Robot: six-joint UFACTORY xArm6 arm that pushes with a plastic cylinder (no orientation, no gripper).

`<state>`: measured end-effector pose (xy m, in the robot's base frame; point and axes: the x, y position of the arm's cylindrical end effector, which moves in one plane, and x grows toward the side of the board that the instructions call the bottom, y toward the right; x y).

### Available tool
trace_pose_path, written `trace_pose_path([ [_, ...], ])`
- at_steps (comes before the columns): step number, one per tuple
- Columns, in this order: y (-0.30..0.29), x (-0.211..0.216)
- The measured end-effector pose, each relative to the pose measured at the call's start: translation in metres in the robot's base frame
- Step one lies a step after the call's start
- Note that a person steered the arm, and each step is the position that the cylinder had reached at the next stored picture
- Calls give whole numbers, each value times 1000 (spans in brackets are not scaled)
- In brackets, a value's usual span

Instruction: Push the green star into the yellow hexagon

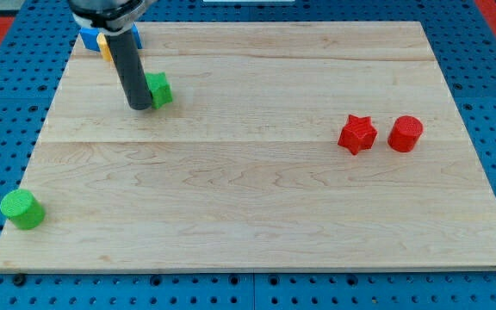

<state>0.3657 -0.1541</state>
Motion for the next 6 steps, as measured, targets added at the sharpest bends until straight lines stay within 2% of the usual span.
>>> trace_pose_path([
  [1, -7, -28],
  [2, -10, -37],
  [3, -7, -26],
  [4, 3, 18],
  [5, 56, -21],
  [6, 29, -41],
])
